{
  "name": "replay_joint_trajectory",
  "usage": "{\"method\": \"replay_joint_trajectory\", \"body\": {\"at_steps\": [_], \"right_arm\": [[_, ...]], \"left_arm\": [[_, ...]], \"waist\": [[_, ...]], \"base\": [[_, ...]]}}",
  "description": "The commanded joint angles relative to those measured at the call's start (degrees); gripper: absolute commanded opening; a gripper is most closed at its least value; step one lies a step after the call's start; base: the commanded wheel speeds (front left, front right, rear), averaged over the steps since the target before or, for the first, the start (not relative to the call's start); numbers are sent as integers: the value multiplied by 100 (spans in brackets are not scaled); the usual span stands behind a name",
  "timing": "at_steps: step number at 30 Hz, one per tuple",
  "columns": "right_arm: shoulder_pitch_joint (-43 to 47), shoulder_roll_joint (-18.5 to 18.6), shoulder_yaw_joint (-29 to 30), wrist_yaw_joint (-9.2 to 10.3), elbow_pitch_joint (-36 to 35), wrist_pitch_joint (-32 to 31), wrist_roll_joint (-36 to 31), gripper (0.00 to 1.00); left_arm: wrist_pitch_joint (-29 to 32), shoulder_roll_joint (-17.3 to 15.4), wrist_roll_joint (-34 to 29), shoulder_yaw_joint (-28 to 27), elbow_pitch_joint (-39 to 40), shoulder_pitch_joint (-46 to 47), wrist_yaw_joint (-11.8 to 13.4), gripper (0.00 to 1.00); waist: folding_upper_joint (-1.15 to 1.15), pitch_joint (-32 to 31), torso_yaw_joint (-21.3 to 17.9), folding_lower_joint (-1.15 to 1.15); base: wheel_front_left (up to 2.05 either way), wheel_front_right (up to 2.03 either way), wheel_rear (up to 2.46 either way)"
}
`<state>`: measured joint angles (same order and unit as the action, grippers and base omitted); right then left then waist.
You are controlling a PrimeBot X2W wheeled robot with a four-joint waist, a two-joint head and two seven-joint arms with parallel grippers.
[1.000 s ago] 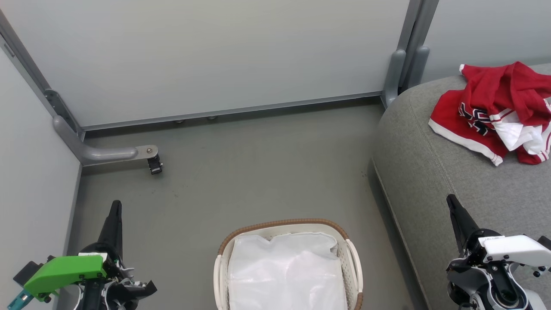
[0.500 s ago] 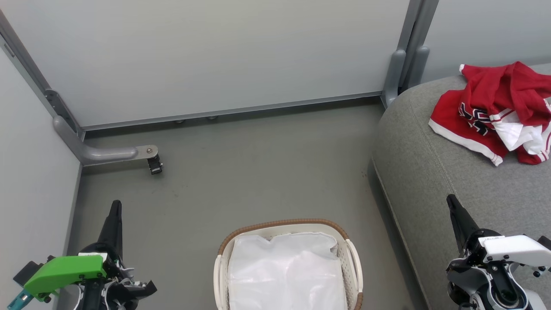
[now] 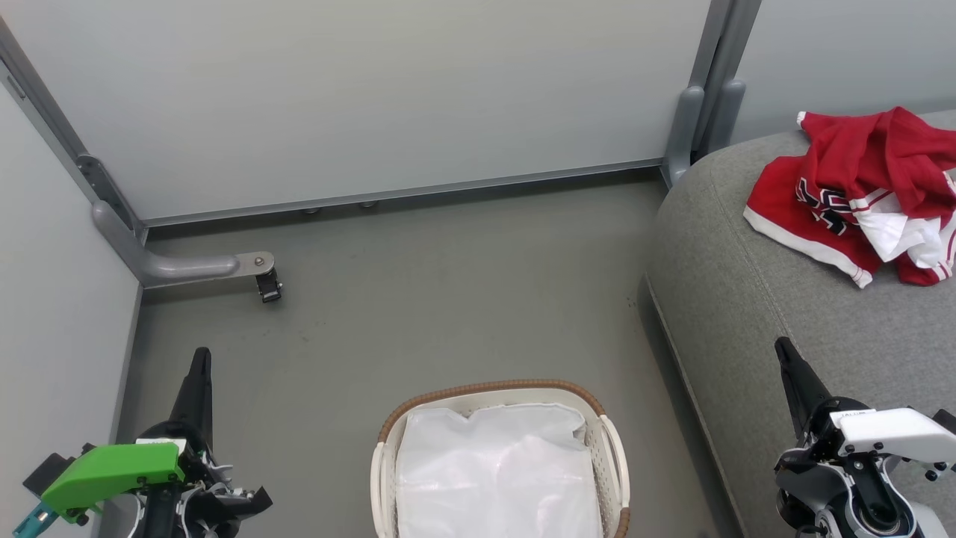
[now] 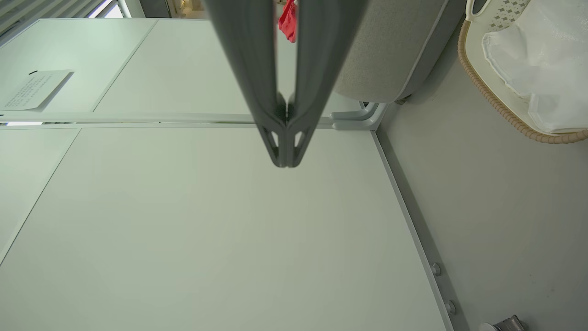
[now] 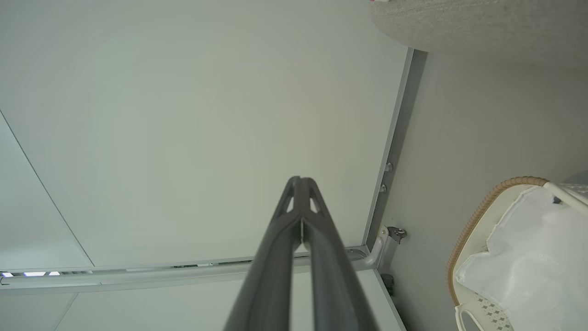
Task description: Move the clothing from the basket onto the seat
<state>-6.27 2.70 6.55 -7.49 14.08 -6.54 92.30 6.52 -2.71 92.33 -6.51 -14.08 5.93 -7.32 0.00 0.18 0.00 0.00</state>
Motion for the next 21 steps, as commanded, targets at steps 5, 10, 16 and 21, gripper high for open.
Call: {"method": "replay_joint_trajectory", "body": {"at_steps": [5,10,16,21], "right_arm": [[15,34,10,0,-22,-17,22,0],[15,34,10,0,-22,-17,22,0],[15,34,10,0,-22,-17,22,0],[15,34,9,0,-22,-17,22,0]], "left_arm": [[22,-31,18,-14,10,63,-32,0],[22,-31,18,-14,10,63,-32,0],[22,-31,18,-14,10,63,-32,0],[22,-31,18,-14,10,63,-33,0]], "waist": [[0,0,0,0],[0,0,0,0],[0,0,0,0],[0,0,0,0]], "base": [[0,0,0],[0,0,0],[0,0,0],[0,0,0]]}}
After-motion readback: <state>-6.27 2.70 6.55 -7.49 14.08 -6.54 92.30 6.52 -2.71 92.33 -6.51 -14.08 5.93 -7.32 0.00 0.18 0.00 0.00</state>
